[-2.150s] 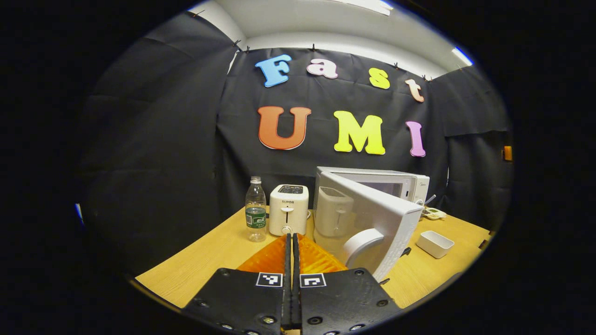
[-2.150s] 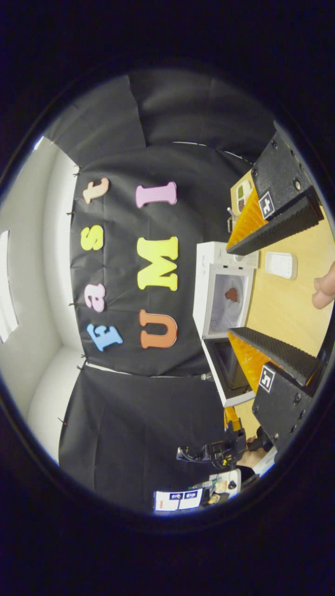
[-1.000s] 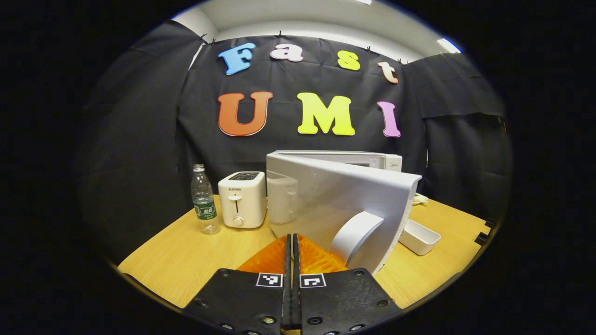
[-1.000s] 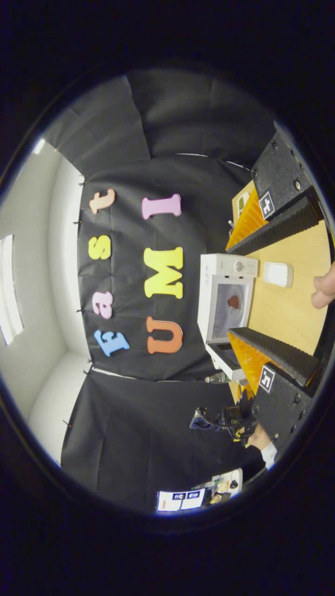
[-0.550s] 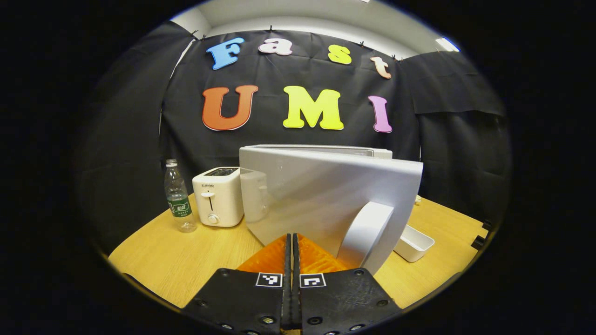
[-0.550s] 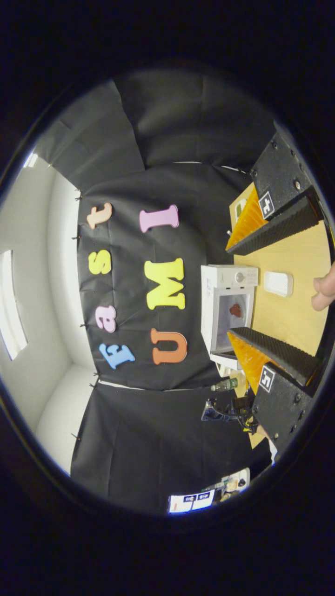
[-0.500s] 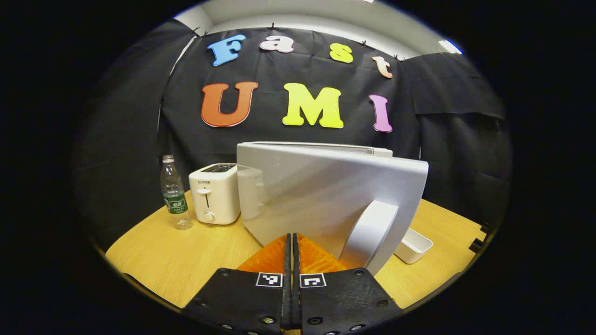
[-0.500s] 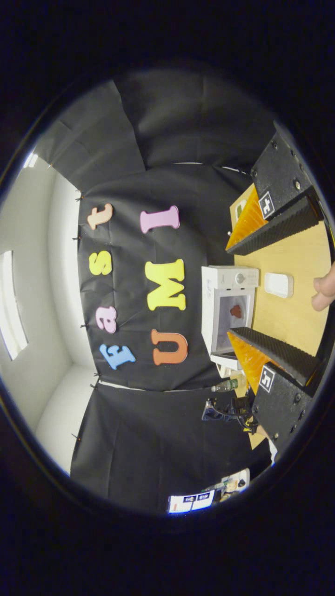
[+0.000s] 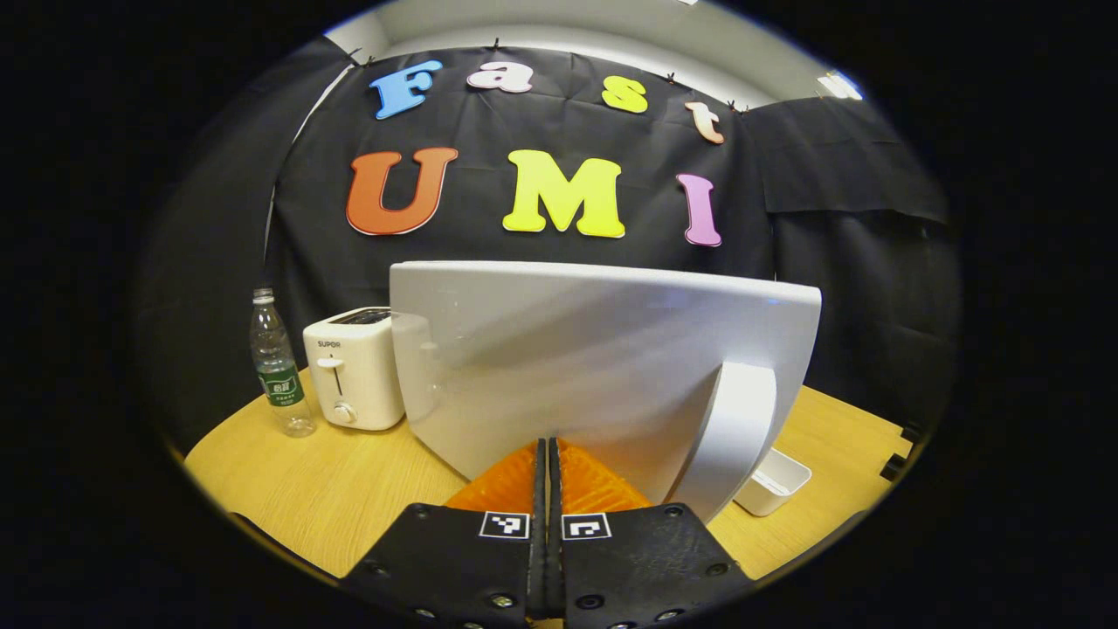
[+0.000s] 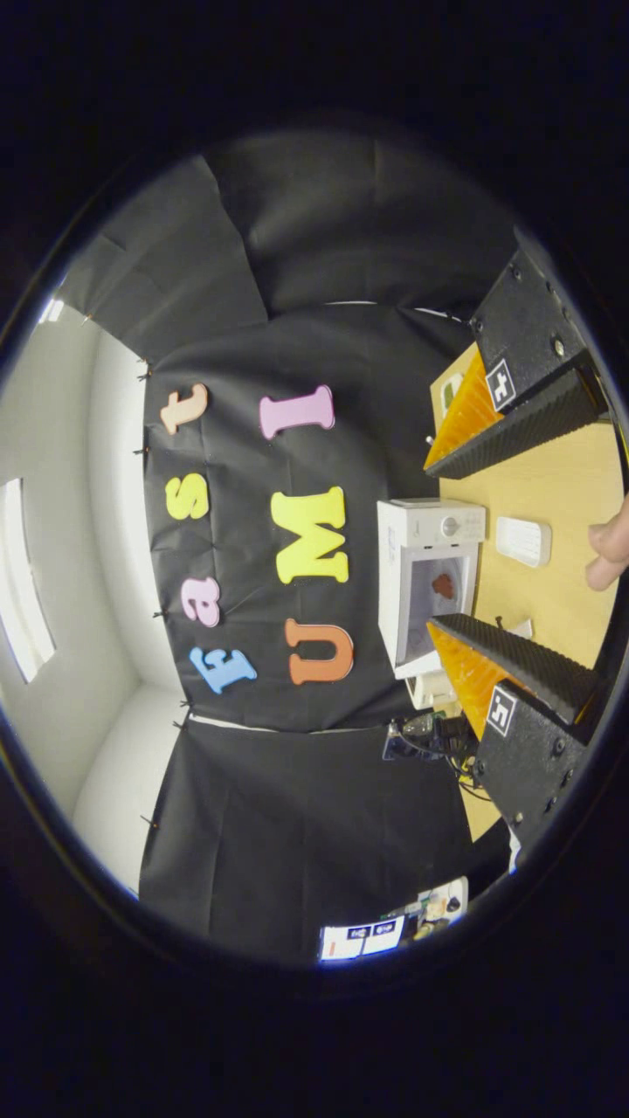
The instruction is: Open the microwave oven with the left hand, put the food in, and close the microwave oven.
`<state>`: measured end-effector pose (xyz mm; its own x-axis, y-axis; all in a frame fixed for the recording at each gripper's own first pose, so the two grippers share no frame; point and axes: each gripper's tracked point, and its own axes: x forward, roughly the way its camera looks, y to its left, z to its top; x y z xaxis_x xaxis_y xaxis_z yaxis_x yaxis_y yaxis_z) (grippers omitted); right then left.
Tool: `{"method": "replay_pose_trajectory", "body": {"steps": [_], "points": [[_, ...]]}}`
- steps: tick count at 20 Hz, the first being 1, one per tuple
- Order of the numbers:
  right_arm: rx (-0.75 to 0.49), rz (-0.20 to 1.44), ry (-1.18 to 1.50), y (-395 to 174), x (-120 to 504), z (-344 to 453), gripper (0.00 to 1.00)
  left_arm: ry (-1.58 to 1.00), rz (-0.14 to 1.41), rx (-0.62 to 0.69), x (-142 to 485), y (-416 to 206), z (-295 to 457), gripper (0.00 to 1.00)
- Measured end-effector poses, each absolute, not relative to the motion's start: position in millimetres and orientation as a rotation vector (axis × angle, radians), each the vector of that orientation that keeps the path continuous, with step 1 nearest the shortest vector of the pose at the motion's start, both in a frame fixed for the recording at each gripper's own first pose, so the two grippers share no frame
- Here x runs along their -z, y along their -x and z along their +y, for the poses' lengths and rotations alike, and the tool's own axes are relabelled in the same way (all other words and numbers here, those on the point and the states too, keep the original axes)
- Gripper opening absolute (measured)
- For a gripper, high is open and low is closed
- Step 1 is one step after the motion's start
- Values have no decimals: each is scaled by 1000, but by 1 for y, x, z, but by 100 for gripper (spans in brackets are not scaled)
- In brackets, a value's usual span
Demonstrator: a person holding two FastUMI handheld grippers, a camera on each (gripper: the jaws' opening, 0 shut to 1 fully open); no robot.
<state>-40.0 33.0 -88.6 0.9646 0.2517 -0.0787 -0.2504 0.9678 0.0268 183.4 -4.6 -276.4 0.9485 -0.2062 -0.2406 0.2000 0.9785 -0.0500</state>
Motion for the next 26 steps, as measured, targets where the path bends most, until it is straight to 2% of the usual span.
{"method": "replay_pose_trajectory", "body": {"steps": [5,10,11,17,18,19,20,21,24,25,26], "points": [[-235,49,0,19,87,22,98,45,243,231,272,-207,-33,0],[-249,83,-4,-9,104,18,99,51,230,247,260,-233,-56,0],[-244,87,-4,-15,107,14,91,51,229,250,258,-238,-61,0],[-215,90,7,-52,118,-1,90,29,220,252,254,-280,-84,0],[-221,89,8,-56,119,-1,91,34,224,255,256,-287,-89,11],[-229,89,4,-60,122,0,99,36,226,252,258,-294,-93,0],[-242,95,1,-63,125,0,98,39,234,252,260,-300,-97,0],[-257,108,-4,-65,131,1,91,41,238,249,262,-307,-100,0],[-266,127,-12,-75,142,-8,91,48,242,246,263,-322,-112,0],[-266,128,-14,-78,144,-12,99,42,238,239,262,-328,-113,0],[-269,132,-18,-80,148,-15,99,34,243,222,263,-332,-114,0]]}}
